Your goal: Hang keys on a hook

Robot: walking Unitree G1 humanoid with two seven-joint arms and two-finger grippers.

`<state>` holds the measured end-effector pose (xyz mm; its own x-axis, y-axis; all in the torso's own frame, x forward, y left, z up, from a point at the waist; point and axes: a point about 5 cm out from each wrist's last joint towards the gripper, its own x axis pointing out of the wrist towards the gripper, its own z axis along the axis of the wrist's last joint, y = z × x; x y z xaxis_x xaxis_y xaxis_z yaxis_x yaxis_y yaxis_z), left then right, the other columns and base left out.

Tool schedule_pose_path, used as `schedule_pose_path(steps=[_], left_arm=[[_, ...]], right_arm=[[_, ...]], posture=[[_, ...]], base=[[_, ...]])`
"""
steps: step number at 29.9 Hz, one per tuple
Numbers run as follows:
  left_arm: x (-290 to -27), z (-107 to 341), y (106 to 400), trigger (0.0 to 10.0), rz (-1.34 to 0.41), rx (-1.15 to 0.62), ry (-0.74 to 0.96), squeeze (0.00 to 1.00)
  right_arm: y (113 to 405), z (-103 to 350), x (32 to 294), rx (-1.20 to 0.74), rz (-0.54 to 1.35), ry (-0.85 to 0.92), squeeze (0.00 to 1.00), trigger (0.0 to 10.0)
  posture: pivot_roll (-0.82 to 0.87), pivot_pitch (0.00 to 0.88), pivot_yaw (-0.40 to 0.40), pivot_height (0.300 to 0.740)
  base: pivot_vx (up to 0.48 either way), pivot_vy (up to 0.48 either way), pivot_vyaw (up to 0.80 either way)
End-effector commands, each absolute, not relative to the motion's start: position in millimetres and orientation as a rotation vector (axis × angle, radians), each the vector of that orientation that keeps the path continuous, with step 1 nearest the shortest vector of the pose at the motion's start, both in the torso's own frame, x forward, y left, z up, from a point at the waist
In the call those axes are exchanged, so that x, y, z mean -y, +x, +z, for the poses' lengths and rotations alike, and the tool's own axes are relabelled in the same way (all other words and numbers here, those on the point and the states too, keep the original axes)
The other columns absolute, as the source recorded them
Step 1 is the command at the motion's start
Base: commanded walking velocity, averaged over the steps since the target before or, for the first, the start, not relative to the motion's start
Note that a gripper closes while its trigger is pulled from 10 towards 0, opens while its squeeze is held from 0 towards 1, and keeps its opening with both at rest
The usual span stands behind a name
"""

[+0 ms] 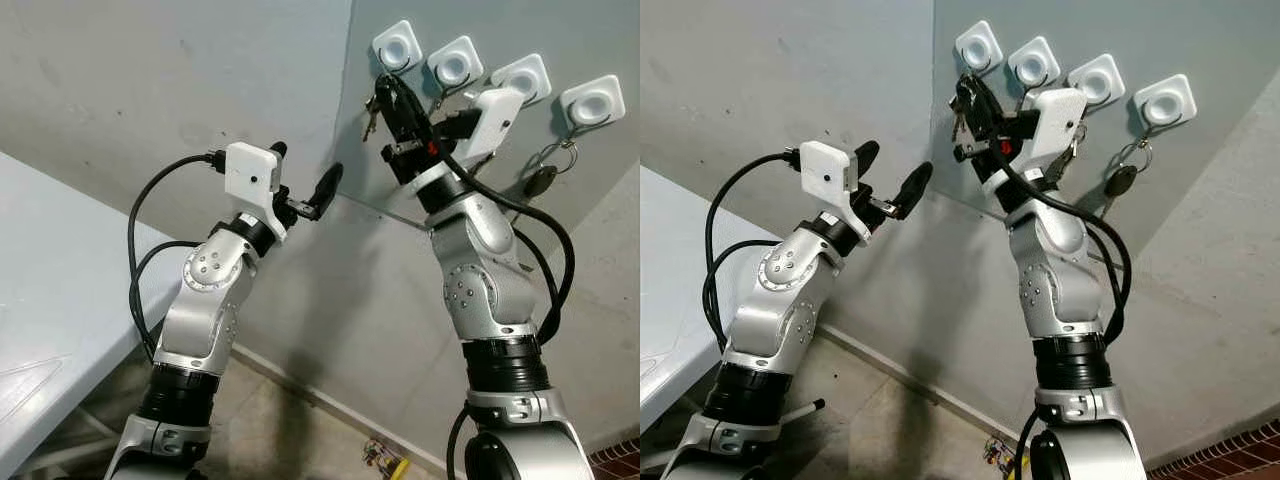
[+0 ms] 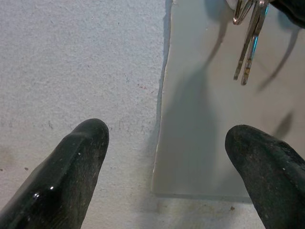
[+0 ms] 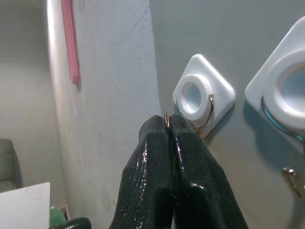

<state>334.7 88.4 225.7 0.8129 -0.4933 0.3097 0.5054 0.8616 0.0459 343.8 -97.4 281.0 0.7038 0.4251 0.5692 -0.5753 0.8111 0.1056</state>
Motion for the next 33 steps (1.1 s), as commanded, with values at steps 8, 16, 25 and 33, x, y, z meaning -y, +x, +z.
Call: schedule_pose_path(steps=[8, 16, 25, 33], left_arm=[[-88, 230, 335, 10.0, -0.530, 0.330, -0.040, 0.00], [-89, 230, 335, 10.0, -0.528, 0.331, -0.041, 0.00], [-89, 230, 335, 10.0, -0.525, 0.329, -0.044, 0.00], [-90, 230, 335, 10.0, -0.518, 0.328, -0.041, 0.00]], right_arm=[[350, 285, 99, 0.517, 0.518, 0.331, 0.00, 10.0], [354, 282, 102, 0.471, 0.470, 0.334, 0.00, 10.0], [357, 276, 105, 0.401, 0.421, 0.411, 0.00, 10.0], [350, 272, 105, 0.429, 0.459, 0.458, 1.00, 10.0]], posture=[[0.04, 0.076, -0.065, 0.740], [0.03, 0.078, -0.065, 0.740], [0.03, 0.084, -0.065, 0.740], [0.03, 0.086, -0.063, 0.740]], base=[[0.000, 0.000, 0.00], [0.000, 0.000, 0.00], [0.000, 0.000, 0.00], [0.000, 0.000, 0.00]])
